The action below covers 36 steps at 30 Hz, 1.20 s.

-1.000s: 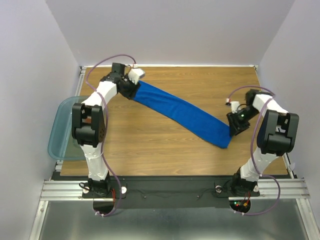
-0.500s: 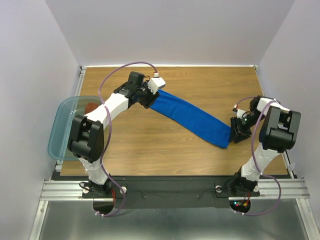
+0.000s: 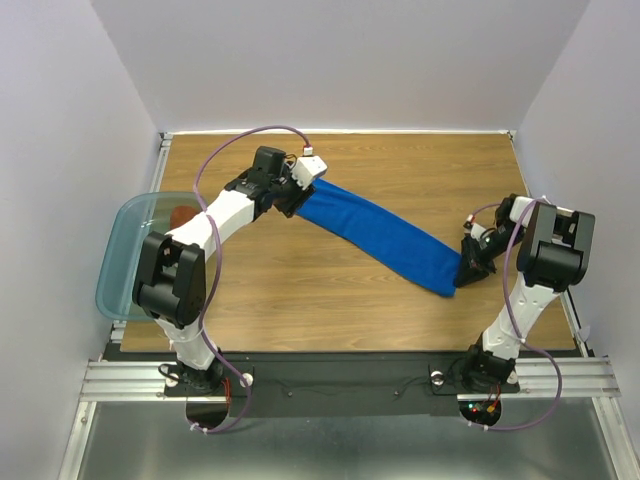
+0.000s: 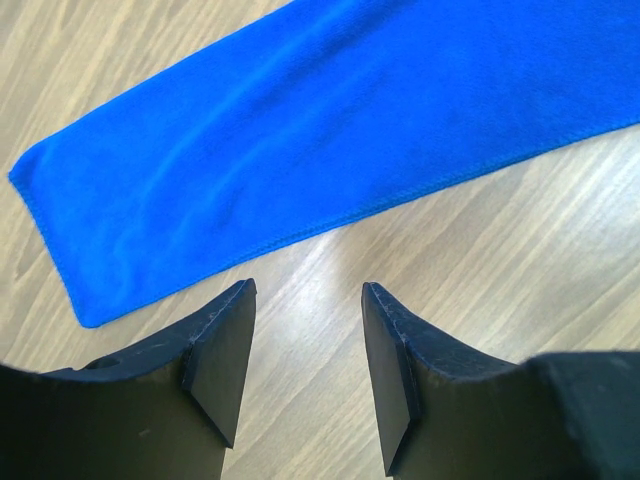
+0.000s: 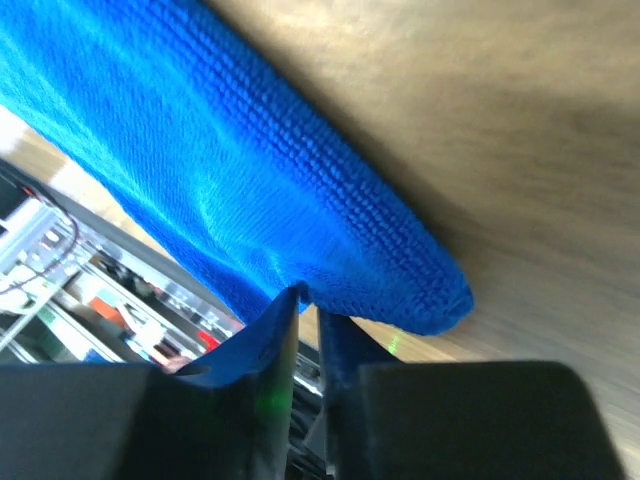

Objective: Roll the towels
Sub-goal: Fold the towel

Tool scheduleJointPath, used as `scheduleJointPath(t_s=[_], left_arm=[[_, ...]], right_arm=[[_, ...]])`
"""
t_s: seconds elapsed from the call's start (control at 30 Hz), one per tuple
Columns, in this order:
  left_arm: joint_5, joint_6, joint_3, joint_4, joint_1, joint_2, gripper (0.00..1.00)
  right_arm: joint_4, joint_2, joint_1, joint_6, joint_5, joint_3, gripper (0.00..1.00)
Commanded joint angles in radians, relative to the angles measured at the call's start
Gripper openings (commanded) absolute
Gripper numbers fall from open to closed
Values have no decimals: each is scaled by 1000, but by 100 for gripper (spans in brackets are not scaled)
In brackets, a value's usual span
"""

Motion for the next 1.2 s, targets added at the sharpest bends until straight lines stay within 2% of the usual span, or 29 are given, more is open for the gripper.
scheduleJointPath(t_s=[0.0,0.07,0.37,0.47,0.5,0.57,0.7,0.8,0.87,0.93,1.03,1.17], left_arm=[[-21,8,-14,41,0,-61,58],[-21,8,-14,43,2,-58,58],[3,26,-14,23,8,-61,58],[77,52,-49,24,3,-93,59],[84,48,-60,35,2,-97,60],[32,-21,-46,35,5,-74,60],[9,-176,98,-29,69,46,57],[-12,-279,162,-51,69,124,57],[-14,-325,189,-52,66,179,56],[-37,-383,230,-37,66,218,55],[-125,-426,302,-39,66,314,54],[-172,-440,348,-10,72,371,53]], right_arm=[[86,-1,5,4,-30,3,13],[85,-18,3,4,-23,8,1],[11,-29,-79,-100,22,25,1],[-116,-7,-79,-225,4,38,23],[-145,-12,-79,-264,-13,44,34],[-167,-53,-79,-313,7,87,41],[-156,-86,-81,-344,51,230,38],[-116,-70,-67,-333,40,316,28],[-83,-46,-34,-310,56,333,22],[-31,-4,-9,-277,70,333,21],[49,36,42,-244,91,308,21],[106,60,115,-237,114,267,22]])
